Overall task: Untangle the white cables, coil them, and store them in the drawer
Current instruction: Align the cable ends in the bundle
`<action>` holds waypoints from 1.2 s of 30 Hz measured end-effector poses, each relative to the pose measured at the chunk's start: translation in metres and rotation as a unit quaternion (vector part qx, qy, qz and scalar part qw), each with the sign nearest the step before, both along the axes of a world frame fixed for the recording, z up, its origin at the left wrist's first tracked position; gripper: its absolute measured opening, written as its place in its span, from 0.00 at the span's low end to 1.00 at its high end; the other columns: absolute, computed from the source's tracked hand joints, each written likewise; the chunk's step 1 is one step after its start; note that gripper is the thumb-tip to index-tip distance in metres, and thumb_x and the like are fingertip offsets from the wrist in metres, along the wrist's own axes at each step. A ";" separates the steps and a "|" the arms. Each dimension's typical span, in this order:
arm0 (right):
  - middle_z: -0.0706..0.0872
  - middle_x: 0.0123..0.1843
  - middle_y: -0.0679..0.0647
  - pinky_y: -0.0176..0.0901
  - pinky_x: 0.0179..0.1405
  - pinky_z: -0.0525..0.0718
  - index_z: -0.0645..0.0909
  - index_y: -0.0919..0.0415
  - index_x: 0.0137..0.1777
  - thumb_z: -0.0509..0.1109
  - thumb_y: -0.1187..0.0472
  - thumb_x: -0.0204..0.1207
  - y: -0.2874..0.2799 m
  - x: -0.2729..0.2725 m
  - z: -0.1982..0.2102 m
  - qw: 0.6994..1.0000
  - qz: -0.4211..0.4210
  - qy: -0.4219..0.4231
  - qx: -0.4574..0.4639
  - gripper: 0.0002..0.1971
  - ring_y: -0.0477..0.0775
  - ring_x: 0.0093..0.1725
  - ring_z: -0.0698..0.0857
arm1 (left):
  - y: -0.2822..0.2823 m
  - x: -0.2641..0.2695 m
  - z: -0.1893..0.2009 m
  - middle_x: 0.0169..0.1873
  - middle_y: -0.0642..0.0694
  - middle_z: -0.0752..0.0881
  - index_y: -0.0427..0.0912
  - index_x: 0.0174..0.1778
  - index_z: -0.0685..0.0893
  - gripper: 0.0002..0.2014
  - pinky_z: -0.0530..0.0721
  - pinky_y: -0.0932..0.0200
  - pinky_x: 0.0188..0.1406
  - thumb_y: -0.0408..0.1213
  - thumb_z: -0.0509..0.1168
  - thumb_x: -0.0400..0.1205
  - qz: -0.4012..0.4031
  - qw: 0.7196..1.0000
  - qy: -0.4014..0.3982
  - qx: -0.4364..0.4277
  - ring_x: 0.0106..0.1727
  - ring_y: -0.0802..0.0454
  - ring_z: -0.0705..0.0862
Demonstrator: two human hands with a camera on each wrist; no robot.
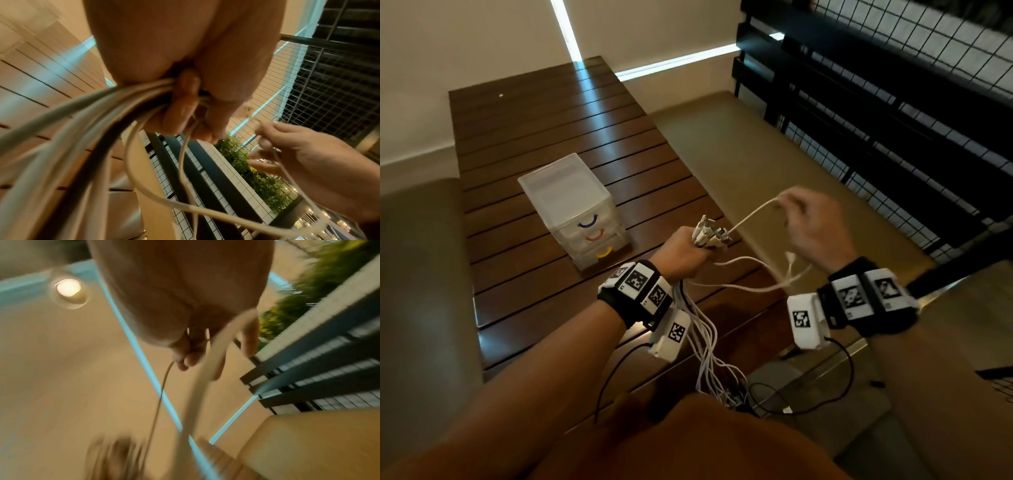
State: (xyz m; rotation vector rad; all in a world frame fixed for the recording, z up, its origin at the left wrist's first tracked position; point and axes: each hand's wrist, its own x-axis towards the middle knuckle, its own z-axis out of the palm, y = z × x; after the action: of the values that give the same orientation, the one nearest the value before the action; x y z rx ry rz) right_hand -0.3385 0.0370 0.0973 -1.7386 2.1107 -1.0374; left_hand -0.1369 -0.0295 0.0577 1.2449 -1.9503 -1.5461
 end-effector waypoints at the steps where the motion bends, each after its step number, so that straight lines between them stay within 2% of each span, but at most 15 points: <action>1: 0.84 0.39 0.48 0.45 0.41 0.76 0.84 0.54 0.46 0.61 0.58 0.85 0.002 -0.009 0.004 0.998 -0.042 -0.025 -0.036 0.10 0.49 0.40 0.81 | -0.001 0.001 -0.002 0.22 0.55 0.78 0.46 0.40 0.87 0.04 0.71 0.64 0.17 0.35 0.70 0.81 0.004 1.000 -0.004 0.012 0.21 0.59 0.71; 4: 0.83 0.53 0.50 0.47 0.57 0.78 0.82 0.52 0.58 0.64 0.58 0.83 0.011 -0.021 0.006 0.994 -0.101 0.036 0.023 0.08 0.51 0.56 0.82 | 0.000 -0.004 -0.001 0.26 0.51 0.79 0.38 0.49 0.87 0.05 0.71 0.63 0.18 0.35 0.69 0.81 0.013 1.000 0.000 0.025 0.24 0.58 0.72; 6: 0.76 0.71 0.51 0.53 0.74 0.71 0.73 0.49 0.73 0.68 0.56 0.80 0.019 -0.009 0.000 0.989 -0.037 0.093 0.106 0.22 0.51 0.72 0.73 | 0.005 -0.013 0.002 0.26 0.49 0.77 0.36 0.48 0.88 0.05 0.70 0.63 0.18 0.33 0.68 0.81 -0.010 1.000 0.005 0.022 0.25 0.56 0.71; 7: 0.73 0.74 0.49 0.54 0.76 0.68 0.70 0.48 0.76 0.69 0.54 0.79 0.022 0.000 -0.004 0.986 0.023 0.085 0.142 0.25 0.50 0.75 0.70 | 0.008 -0.018 0.004 0.25 0.50 0.77 0.39 0.46 0.88 0.04 0.70 0.63 0.17 0.31 0.68 0.81 -0.029 0.999 0.005 0.017 0.23 0.56 0.70; 9: 0.81 0.67 0.50 0.51 0.70 0.75 0.78 0.49 0.69 0.68 0.53 0.80 0.025 0.015 -0.010 0.975 0.119 0.023 0.188 0.17 0.49 0.68 0.77 | 0.013 -0.027 0.008 0.23 0.50 0.76 0.45 0.39 0.86 0.09 0.69 0.62 0.18 0.28 0.66 0.81 -0.065 0.998 -0.002 0.011 0.20 0.58 0.69; 11: 0.87 0.48 0.50 0.44 0.50 0.81 0.85 0.56 0.56 0.67 0.57 0.82 0.031 0.015 -0.013 0.970 0.138 -0.041 0.194 0.08 0.42 0.48 0.83 | 0.015 -0.035 0.007 0.26 0.46 0.78 0.44 0.35 0.85 0.11 0.71 0.61 0.19 0.28 0.65 0.81 -0.091 0.996 -0.010 0.013 0.20 0.56 0.71; 13: 0.84 0.35 0.45 0.30 0.35 0.74 0.87 0.57 0.47 0.65 0.59 0.83 0.041 0.002 -0.010 0.976 0.109 -0.057 0.181 0.09 0.34 0.34 0.79 | 0.015 -0.040 0.004 0.28 0.43 0.80 0.37 0.40 0.86 0.05 0.73 0.61 0.19 0.32 0.67 0.80 -0.128 0.991 -0.043 0.016 0.25 0.52 0.75; 16: 0.80 0.29 0.42 0.27 0.28 0.70 0.86 0.53 0.41 0.64 0.57 0.84 0.065 -0.031 -0.007 0.987 -0.007 -0.076 0.142 0.12 0.38 0.27 0.76 | 0.017 -0.048 -0.006 0.31 0.42 0.82 0.33 0.47 0.87 0.06 0.75 0.62 0.19 0.32 0.68 0.79 -0.176 0.979 -0.096 0.040 0.27 0.51 0.76; 19: 0.83 0.32 0.52 0.42 0.31 0.71 0.85 0.54 0.40 0.65 0.57 0.83 0.102 -0.067 -0.017 0.979 -0.128 -0.099 0.127 0.12 0.47 0.31 0.76 | 0.027 -0.059 -0.013 0.33 0.43 0.85 0.33 0.50 0.86 0.10 0.73 0.64 0.17 0.37 0.69 0.81 -0.194 0.973 -0.106 0.068 0.22 0.57 0.75; 22: 0.87 0.40 0.61 0.55 0.40 0.82 0.87 0.57 0.42 0.65 0.57 0.82 0.138 -0.097 -0.035 0.944 -0.270 -0.162 0.098 0.11 0.57 0.37 0.81 | 0.037 -0.071 -0.018 0.36 0.48 0.89 0.38 0.50 0.87 0.12 0.73 0.65 0.17 0.43 0.68 0.82 -0.217 0.965 -0.120 0.081 0.21 0.61 0.75; 25: 0.87 0.42 0.66 0.65 0.44 0.86 0.88 0.59 0.41 0.65 0.59 0.80 0.166 -0.113 -0.052 0.910 -0.340 -0.198 0.130 0.11 0.62 0.36 0.81 | 0.043 -0.085 -0.024 0.47 0.41 0.91 0.43 0.49 0.89 0.12 0.74 0.64 0.17 0.47 0.68 0.81 -0.227 0.963 -0.113 0.090 0.23 0.58 0.75; 27: 0.86 0.38 0.66 0.63 0.43 0.86 0.88 0.60 0.41 0.65 0.58 0.79 0.181 -0.116 -0.067 0.897 -0.356 -0.210 0.156 0.12 0.60 0.33 0.81 | 0.050 -0.094 -0.027 0.48 0.36 0.90 0.44 0.52 0.89 0.12 0.75 0.62 0.19 0.48 0.68 0.81 -0.234 0.961 -0.113 0.098 0.25 0.54 0.76; 31: 0.79 0.26 0.58 0.49 0.33 0.80 0.84 0.58 0.35 0.65 0.59 0.79 0.200 -0.120 -0.093 0.864 -0.383 -0.277 0.176 0.12 0.54 0.23 0.78 | 0.069 -0.114 -0.029 0.35 0.40 0.87 0.43 0.52 0.88 0.09 0.73 0.61 0.19 0.44 0.66 0.83 -0.224 0.966 -0.087 0.099 0.25 0.55 0.74; 34: 0.84 0.29 0.58 0.43 0.32 0.80 0.85 0.61 0.39 0.65 0.61 0.81 0.205 -0.114 -0.112 0.853 -0.342 -0.312 0.241 0.11 0.53 0.25 0.83 | 0.082 -0.125 -0.023 0.20 0.51 0.80 0.41 0.47 0.87 0.11 0.67 0.66 0.15 0.42 0.62 0.86 -0.240 0.960 -0.068 0.127 0.19 0.59 0.71; 36: 0.89 0.40 0.59 0.45 0.41 0.82 0.86 0.63 0.46 0.64 0.56 0.83 0.204 -0.108 -0.131 0.847 -0.278 -0.304 0.335 0.13 0.54 0.38 0.88 | 0.089 -0.131 -0.017 0.18 0.53 0.72 0.40 0.44 0.84 0.13 0.66 0.65 0.16 0.43 0.60 0.86 -0.252 0.954 -0.043 0.159 0.18 0.59 0.67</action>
State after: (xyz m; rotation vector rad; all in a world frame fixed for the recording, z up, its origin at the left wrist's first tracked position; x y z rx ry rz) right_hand -0.4462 0.2409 -0.0332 -0.3984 2.1590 -0.6743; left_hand -0.2678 0.0590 0.0404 0.9790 -2.2627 -2.1581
